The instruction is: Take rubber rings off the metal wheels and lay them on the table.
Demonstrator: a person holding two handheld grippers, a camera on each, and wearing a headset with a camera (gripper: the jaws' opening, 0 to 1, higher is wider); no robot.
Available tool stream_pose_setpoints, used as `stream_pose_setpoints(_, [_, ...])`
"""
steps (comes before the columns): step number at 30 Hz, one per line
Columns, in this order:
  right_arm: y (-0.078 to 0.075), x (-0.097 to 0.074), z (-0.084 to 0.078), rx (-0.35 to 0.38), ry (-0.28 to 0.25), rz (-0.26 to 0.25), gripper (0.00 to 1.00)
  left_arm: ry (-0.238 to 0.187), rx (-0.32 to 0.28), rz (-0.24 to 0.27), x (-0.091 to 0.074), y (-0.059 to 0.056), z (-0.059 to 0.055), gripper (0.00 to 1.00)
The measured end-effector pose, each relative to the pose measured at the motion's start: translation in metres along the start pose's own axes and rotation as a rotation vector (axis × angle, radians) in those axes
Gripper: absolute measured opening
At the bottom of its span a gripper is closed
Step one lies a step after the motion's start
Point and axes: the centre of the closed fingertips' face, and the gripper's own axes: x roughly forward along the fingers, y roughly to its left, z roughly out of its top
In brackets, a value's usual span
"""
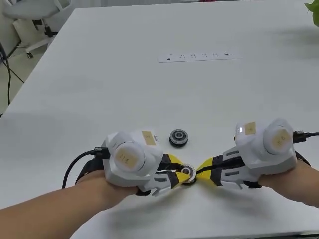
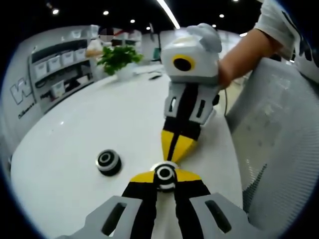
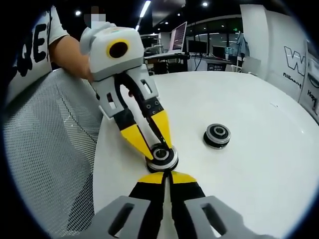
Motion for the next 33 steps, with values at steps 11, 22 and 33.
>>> stream_pose_setpoints(11, [-0.002, -0.005, 0.004, 0.166, -0.052, 0.014, 0.0, 0.005, 0.012, 0.001, 0.0, 0.0, 0.0, 0.12])
stream_pose_setpoints(22, [-0.007, -0.008, 0.012, 0.392, -0.149, 0.033, 0.0, 0.013, 0.012, 0.007, 0.0, 0.001, 0.0, 0.12])
stream_pose_setpoints(33, [-0.002, -0.007, 0.016, 0.407, -0.158, 0.048, 0.0, 0.023, 0.018, 0.014, 0.001, 0.001, 0.0, 0.12])
